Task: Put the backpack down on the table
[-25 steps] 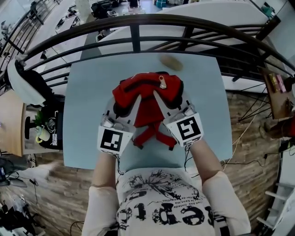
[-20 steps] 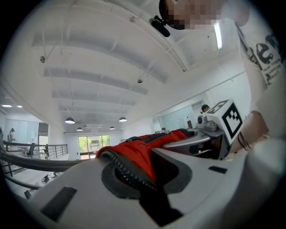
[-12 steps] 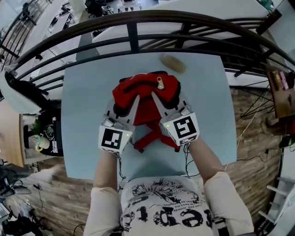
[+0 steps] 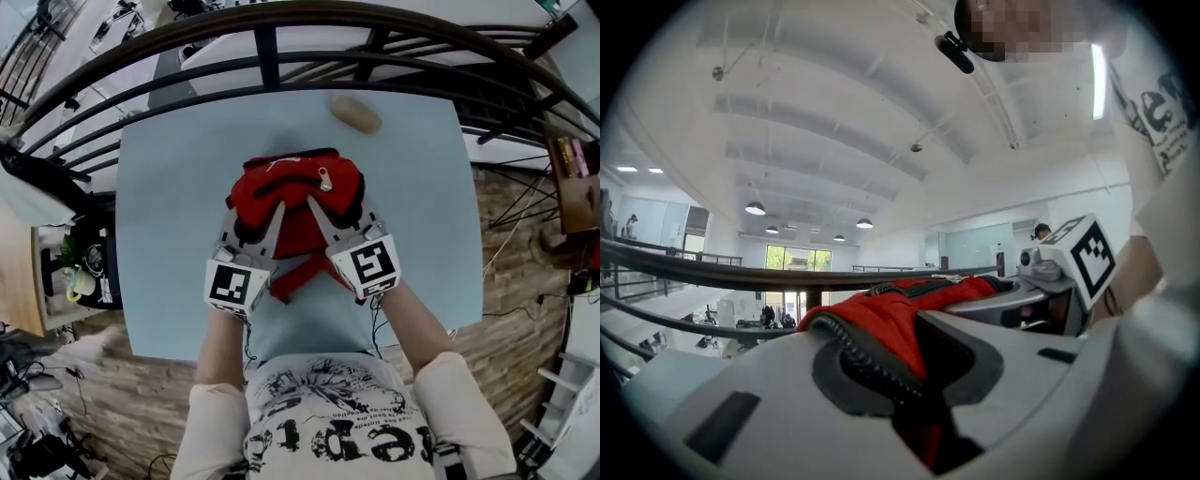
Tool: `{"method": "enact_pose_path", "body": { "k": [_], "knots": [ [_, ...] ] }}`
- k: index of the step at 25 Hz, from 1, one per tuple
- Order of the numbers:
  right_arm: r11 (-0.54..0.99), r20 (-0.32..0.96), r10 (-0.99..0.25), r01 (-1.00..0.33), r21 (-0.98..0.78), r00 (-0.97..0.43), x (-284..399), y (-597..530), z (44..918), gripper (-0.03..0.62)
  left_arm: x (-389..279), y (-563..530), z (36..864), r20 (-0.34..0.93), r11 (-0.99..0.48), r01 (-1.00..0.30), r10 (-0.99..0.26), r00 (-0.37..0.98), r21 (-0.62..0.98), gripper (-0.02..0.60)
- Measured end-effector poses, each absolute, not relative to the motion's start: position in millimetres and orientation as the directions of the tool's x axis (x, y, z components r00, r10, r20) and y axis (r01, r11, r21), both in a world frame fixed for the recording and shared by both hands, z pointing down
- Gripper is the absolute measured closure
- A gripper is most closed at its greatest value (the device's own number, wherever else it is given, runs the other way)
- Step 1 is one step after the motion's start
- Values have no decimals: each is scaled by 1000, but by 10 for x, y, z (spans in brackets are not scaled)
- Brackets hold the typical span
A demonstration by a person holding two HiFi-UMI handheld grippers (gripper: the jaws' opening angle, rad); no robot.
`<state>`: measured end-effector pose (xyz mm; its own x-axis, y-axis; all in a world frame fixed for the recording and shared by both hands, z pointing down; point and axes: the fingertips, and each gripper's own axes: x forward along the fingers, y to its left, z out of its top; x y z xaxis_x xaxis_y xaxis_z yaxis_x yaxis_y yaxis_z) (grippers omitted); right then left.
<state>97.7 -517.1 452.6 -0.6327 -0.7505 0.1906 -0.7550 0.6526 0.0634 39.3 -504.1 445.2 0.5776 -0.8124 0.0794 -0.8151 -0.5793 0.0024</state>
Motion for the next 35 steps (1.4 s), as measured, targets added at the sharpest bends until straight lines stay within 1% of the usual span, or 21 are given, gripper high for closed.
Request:
{"method": "enact_pose_path", "body": {
  "k": [9, 17, 22, 27, 35],
  "knots": [
    [676, 199, -724, -737, 17, -660, 985, -4948, 4830, 480, 361, -4835, 4662, 80, -551, -832, -828, 555, 63, 508],
    [683, 189, -715, -730, -16, -673, 1063, -4632, 5089, 457, 432, -4495, 4988, 82, -546, -834, -830, 552, 81, 508],
    [673, 221, -712, -738, -56, -666, 1134, -4387, 5334, 440, 459, -4259, 5218, 123, -524, -845, -837, 534, 102, 503],
    [669, 263, -703, -740, -72, -661, 1164, -4176, 5560, 422, 456, -4054, 5494, 172, -494, -855, -839, 516, 157, 490],
    [672, 310, -683, -735, -88, -662, 1142, -3880, 5863, 402, 398, -3766, 5821, 226, -458, -868, -840, 494, 193, 472]
  ]
}}
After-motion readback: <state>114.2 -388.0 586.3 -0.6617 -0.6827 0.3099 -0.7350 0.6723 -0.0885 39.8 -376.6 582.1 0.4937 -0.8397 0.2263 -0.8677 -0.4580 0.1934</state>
